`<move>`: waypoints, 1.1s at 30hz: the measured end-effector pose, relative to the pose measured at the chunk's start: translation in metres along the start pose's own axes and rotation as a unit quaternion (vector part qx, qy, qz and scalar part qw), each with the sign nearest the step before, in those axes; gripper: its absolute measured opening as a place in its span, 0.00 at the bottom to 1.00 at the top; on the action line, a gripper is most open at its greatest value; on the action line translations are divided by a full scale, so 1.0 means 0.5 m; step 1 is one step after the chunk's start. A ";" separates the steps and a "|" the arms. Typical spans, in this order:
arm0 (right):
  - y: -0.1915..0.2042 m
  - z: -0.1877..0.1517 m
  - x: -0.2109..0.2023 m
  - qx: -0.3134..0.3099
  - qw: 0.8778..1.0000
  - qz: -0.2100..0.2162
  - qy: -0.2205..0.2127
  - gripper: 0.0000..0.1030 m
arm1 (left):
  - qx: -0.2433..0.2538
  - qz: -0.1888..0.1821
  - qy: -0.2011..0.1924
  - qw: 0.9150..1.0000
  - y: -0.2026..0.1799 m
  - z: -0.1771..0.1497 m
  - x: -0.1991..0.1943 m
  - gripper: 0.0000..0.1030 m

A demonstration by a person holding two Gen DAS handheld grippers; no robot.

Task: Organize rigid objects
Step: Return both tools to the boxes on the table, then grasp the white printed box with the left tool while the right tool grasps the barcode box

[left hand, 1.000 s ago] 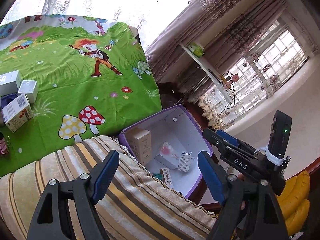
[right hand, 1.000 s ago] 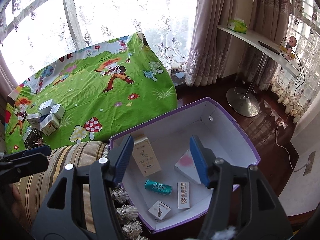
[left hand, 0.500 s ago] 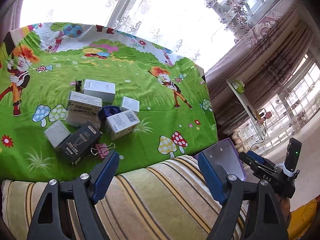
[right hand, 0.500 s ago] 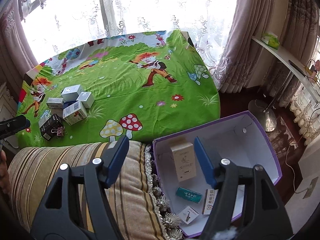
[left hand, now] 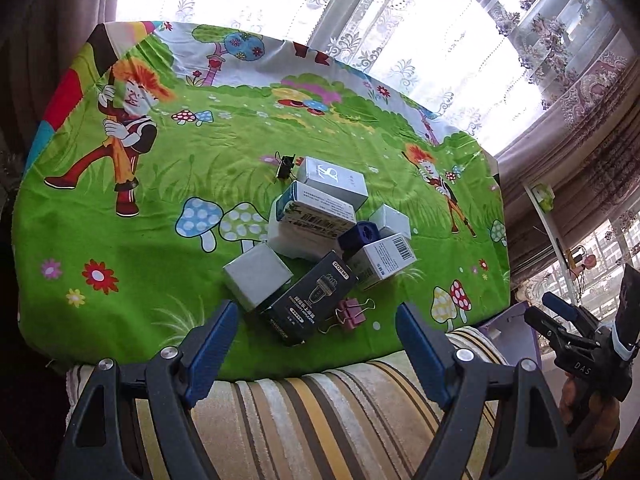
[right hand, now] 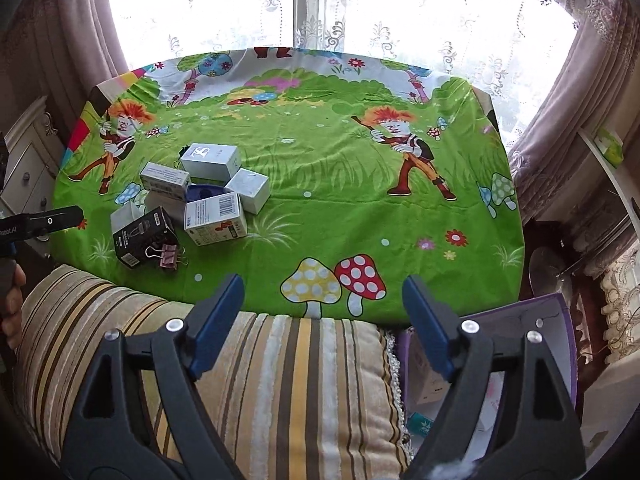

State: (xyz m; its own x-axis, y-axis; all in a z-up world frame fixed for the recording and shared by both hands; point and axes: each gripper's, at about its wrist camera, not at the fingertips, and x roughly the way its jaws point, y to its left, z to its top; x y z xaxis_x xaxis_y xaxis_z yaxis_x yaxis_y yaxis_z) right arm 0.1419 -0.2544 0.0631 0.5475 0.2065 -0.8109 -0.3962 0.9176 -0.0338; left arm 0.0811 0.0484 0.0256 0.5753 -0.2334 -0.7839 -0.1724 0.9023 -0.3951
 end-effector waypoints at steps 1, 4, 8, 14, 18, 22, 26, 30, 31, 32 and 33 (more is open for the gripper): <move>0.012 0.007 0.011 -0.007 1.000 0.005 0.004 0.82 | 0.004 0.005 0.002 1.000 0.003 0.000 0.003 0.79; 0.047 0.028 0.047 -0.025 0.999 0.015 0.021 0.82 | -0.004 0.012 0.012 1.000 0.015 0.008 0.012 0.79; 0.088 0.055 0.098 -0.037 0.998 0.031 0.037 0.82 | -0.013 0.035 0.011 0.999 0.018 0.037 0.027 0.79; 0.141 0.080 0.174 -0.049 0.995 0.055 0.063 0.82 | 0.002 0.064 0.019 0.998 -0.019 0.109 0.072 0.86; 0.157 0.091 0.202 -0.046 0.995 0.068 0.058 0.86 | 0.011 0.083 0.031 0.996 -0.047 0.150 0.124 0.98; 0.167 0.094 0.227 -0.050 0.994 0.076 0.060 0.88 | 0.006 0.105 0.038 0.994 -0.061 0.179 0.168 1.00; 0.167 0.097 0.244 -0.050 0.993 0.085 0.058 0.89 | 0.004 0.131 0.057 0.990 -0.065 0.188 0.205 1.00; 0.169 0.095 0.259 -0.049 0.992 0.093 0.065 0.91 | 0.007 0.140 0.067 0.988 -0.069 0.183 0.227 1.00; 0.171 0.094 0.263 -0.050 0.992 0.095 0.067 0.91 | 0.007 0.141 0.072 0.987 -0.069 0.183 0.233 1.00; 0.173 0.094 0.265 -0.052 0.992 0.095 0.069 0.91 | 0.006 0.141 0.076 0.987 -0.069 0.183 0.239 1.00; 0.175 0.095 0.268 -0.054 0.991 0.096 0.070 0.91 | 0.007 0.142 0.078 0.987 -0.070 0.182 0.243 1.00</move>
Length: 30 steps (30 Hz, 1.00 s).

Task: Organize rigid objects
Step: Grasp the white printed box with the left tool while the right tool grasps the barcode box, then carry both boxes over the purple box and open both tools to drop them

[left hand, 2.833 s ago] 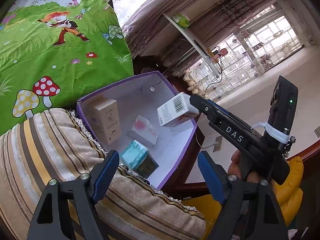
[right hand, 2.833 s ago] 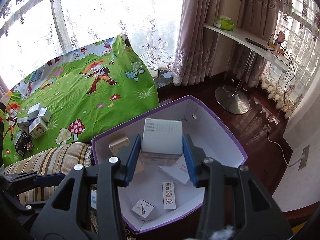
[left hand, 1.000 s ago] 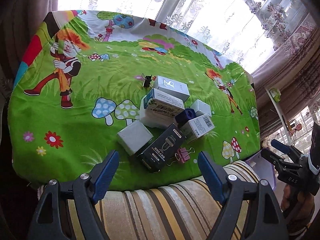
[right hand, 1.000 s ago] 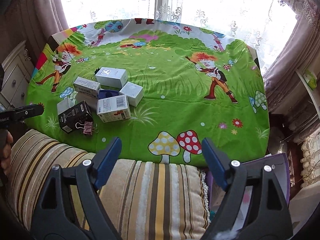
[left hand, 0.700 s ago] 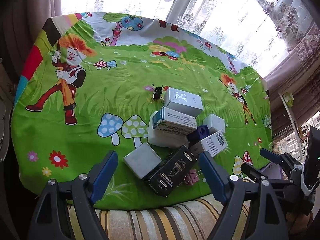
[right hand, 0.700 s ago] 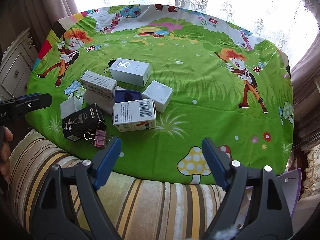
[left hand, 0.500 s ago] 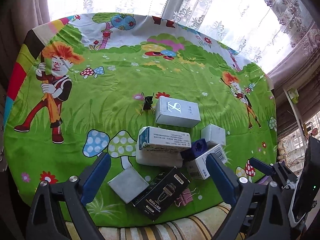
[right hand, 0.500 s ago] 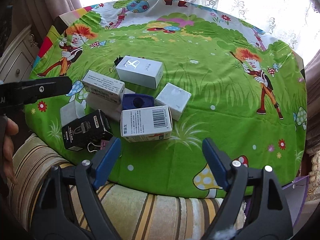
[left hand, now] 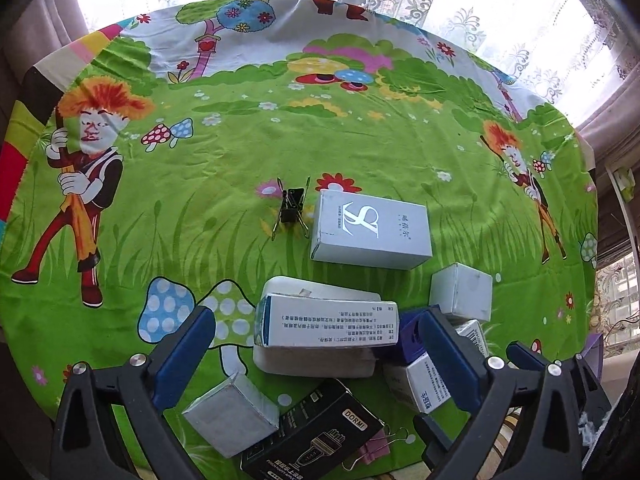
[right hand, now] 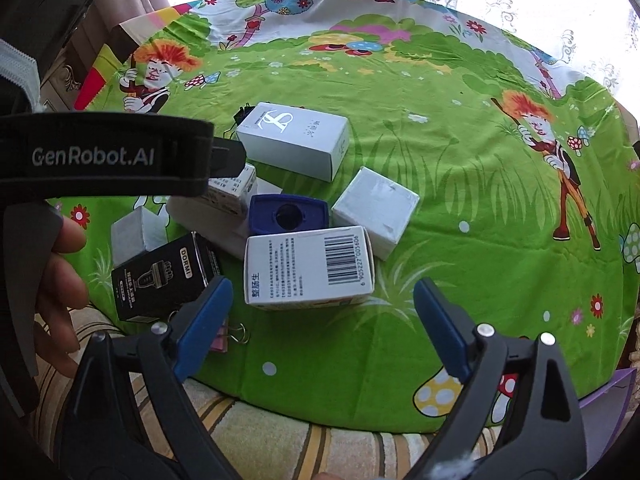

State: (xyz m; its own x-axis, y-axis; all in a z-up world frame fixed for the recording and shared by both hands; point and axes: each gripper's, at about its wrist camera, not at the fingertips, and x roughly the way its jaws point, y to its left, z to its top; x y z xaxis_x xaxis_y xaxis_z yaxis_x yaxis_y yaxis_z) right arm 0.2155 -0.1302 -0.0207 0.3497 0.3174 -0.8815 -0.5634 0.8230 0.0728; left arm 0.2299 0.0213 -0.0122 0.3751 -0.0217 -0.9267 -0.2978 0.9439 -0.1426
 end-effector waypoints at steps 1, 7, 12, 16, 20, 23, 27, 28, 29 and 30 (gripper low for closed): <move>0.001 0.001 0.002 -0.001 1.000 0.000 0.000 0.91 | 0.001 0.003 0.000 1.000 -0.002 0.000 0.002 1.00; 0.003 0.008 0.017 -0.003 1.000 -0.002 0.004 0.91 | 0.006 0.013 0.011 1.000 -0.013 -0.001 0.020 1.00; 0.002 0.010 0.031 0.000 1.000 -0.006 0.011 0.91 | 0.007 0.024 0.015 1.000 -0.011 0.000 0.030 0.99; 0.001 0.012 0.038 0.002 1.000 -0.004 0.014 0.91 | 0.010 0.027 0.015 0.999 -0.011 -0.001 0.032 0.89; 0.005 0.012 0.040 -0.001 1.000 -0.004 0.014 0.90 | 0.013 0.031 0.014 0.999 -0.012 -0.001 0.029 0.80; 0.006 0.012 0.040 -0.003 1.000 -0.003 0.014 0.86 | 0.015 0.036 0.008 0.999 -0.011 -0.001 0.025 0.79; 0.002 0.011 0.041 0.002 1.000 0.000 0.016 0.82 | 0.012 0.037 -0.003 0.999 -0.006 -0.002 0.012 0.79; 0.002 0.011 0.041 0.003 1.000 0.001 0.016 0.79 | 0.009 0.037 -0.008 0.999 -0.004 -0.002 0.007 0.79; 0.002 0.010 0.041 0.003 1.000 0.001 0.016 0.76 | 0.005 0.036 -0.013 0.999 0.000 -0.002 0.000 0.79; 0.001 0.010 0.042 0.003 1.000 0.002 0.017 0.73 | -0.001 0.034 -0.019 0.999 0.005 -0.002 -0.006 0.79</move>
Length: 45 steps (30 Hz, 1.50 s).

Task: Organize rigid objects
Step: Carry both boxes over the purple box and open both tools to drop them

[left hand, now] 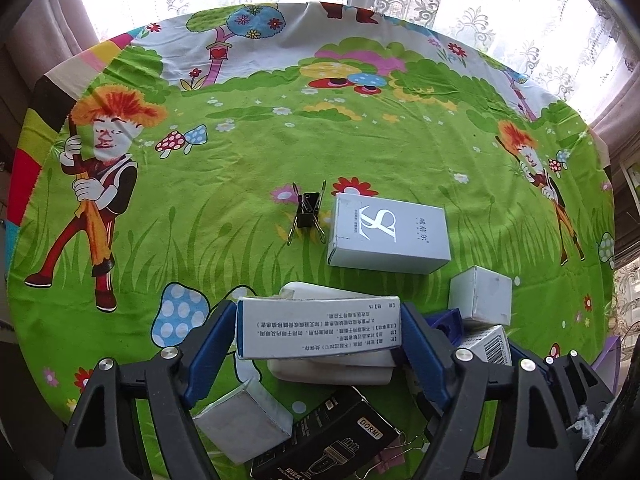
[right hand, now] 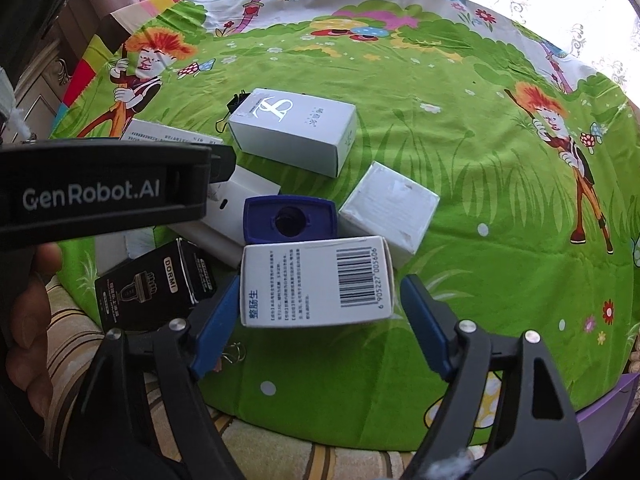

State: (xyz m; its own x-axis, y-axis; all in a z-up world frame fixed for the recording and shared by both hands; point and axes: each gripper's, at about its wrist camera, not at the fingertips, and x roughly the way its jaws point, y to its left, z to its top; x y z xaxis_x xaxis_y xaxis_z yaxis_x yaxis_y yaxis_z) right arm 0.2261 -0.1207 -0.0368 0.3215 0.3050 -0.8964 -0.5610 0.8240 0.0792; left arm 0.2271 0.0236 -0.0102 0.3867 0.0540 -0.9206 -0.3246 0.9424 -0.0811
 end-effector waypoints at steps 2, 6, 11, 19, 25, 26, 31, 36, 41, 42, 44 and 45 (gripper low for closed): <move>-0.002 -0.001 -0.002 0.002 1.000 0.002 -0.002 0.71 | -0.009 -0.002 -0.010 1.000 0.011 0.000 -0.012 0.79; -0.007 -0.005 -0.010 0.009 1.000 0.008 -0.010 0.71 | -0.028 -0.006 -0.028 0.999 0.032 -0.003 -0.034 0.79; -0.014 -0.013 -0.039 0.018 0.999 0.012 -0.030 0.70 | -0.047 -0.015 -0.049 0.998 0.052 -0.014 -0.063 0.79; -0.041 -0.044 -0.106 0.040 0.997 0.013 -0.064 0.70 | -0.064 -0.047 -0.068 0.995 0.054 -0.053 -0.110 0.79; -0.080 -0.080 -0.151 0.071 0.994 0.002 -0.079 0.70 | -0.046 -0.086 -0.064 0.993 -0.001 -0.106 -0.138 0.79; -0.087 -0.087 -0.159 0.077 0.994 -0.001 -0.080 0.70 | -0.041 -0.092 -0.064 0.993 -0.012 -0.114 -0.142 0.79; -0.129 -0.130 -0.204 0.107 0.990 -0.014 -0.088 0.70 | -0.004 -0.130 -0.050 0.990 -0.089 -0.154 -0.152 0.79; -0.183 -0.180 -0.249 0.135 0.986 -0.034 -0.097 0.70 | 0.037 -0.159 -0.028 0.986 -0.168 -0.203 -0.155 0.79; -0.239 -0.241 -0.284 0.170 0.980 -0.049 -0.096 0.70 | 0.082 -0.183 -0.017 0.980 -0.242 -0.246 -0.169 0.79; -0.249 -0.253 -0.291 0.175 0.978 -0.052 -0.096 0.70 | 0.093 -0.187 -0.016 0.978 -0.257 -0.254 -0.173 0.79; -0.269 -0.277 -0.307 0.187 0.976 -0.058 -0.098 0.70 | 0.111 -0.200 -0.011 0.973 -0.288 -0.273 -0.181 0.79; -0.279 -0.290 -0.315 0.193 0.974 -0.062 -0.099 0.70 | 0.119 -0.205 -0.008 0.971 -0.302 -0.282 -0.183 0.79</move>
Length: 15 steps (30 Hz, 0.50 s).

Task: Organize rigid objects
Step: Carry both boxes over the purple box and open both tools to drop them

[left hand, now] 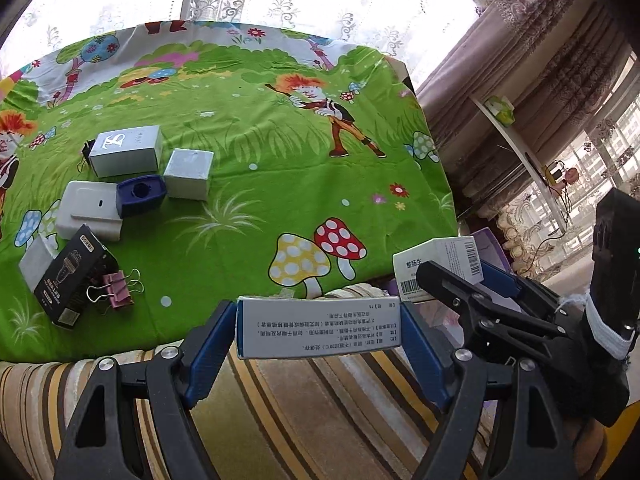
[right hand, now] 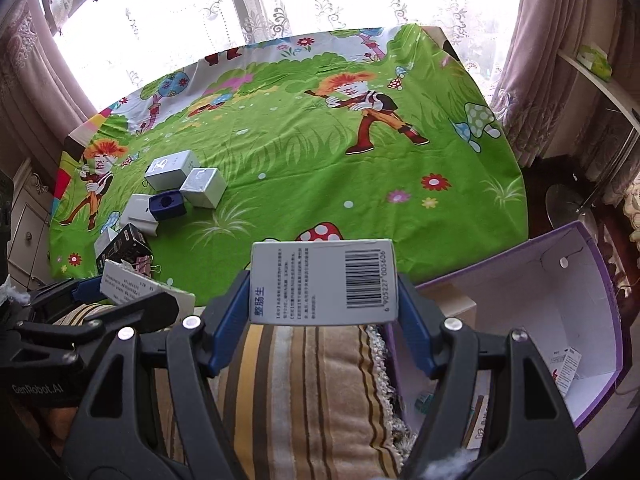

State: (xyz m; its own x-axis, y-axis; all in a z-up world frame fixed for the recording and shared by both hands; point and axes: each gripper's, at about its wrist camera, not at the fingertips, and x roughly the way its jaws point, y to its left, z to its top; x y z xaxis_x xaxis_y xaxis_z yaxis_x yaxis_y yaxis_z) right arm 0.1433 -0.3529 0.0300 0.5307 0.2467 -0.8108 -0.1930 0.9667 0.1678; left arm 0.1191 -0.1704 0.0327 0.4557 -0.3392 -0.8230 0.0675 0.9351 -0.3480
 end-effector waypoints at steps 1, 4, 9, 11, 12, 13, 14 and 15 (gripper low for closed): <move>-0.015 -0.006 -0.008 0.005 1.000 -0.004 -0.002 0.70 | 0.009 -0.005 0.003 1.000 -0.017 -0.005 0.004 0.79; -0.060 -0.024 -0.028 0.021 1.000 -0.020 -0.005 0.70 | 0.032 -0.021 0.012 0.999 -0.063 -0.020 0.014 0.79; -0.125 -0.054 -0.052 0.049 0.998 -0.037 -0.007 0.70 | 0.064 -0.046 0.024 0.997 -0.127 -0.042 0.028 0.79; -0.146 -0.065 -0.060 0.056 0.997 -0.044 -0.009 0.70 | 0.074 -0.057 0.030 0.995 -0.150 -0.050 0.035 0.79; -0.156 -0.070 -0.065 0.057 0.997 -0.051 -0.010 0.70 | 0.080 -0.062 0.033 0.994 -0.161 -0.055 0.038 0.79; -0.165 -0.074 -0.068 0.059 0.996 -0.058 -0.012 0.70 | 0.086 -0.066 0.035 0.993 -0.172 -0.058 0.041 0.79; -0.176 -0.077 -0.072 0.062 0.996 -0.067 -0.015 0.70 | 0.092 -0.073 0.037 0.992 -0.184 -0.064 0.043 0.79; -0.186 -0.080 -0.076 0.065 0.995 -0.077 -0.018 0.70 | 0.098 -0.079 0.039 0.991 -0.194 -0.068 0.045 0.79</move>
State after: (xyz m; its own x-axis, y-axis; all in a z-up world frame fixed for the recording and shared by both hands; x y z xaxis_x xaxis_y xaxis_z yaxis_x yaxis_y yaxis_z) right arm 0.1081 -0.4550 0.0229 0.5752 0.0947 -0.8125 0.0000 0.9933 0.1158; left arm 0.0927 -0.2725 0.0327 0.3558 -0.4836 -0.7997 0.3078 0.8686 -0.3883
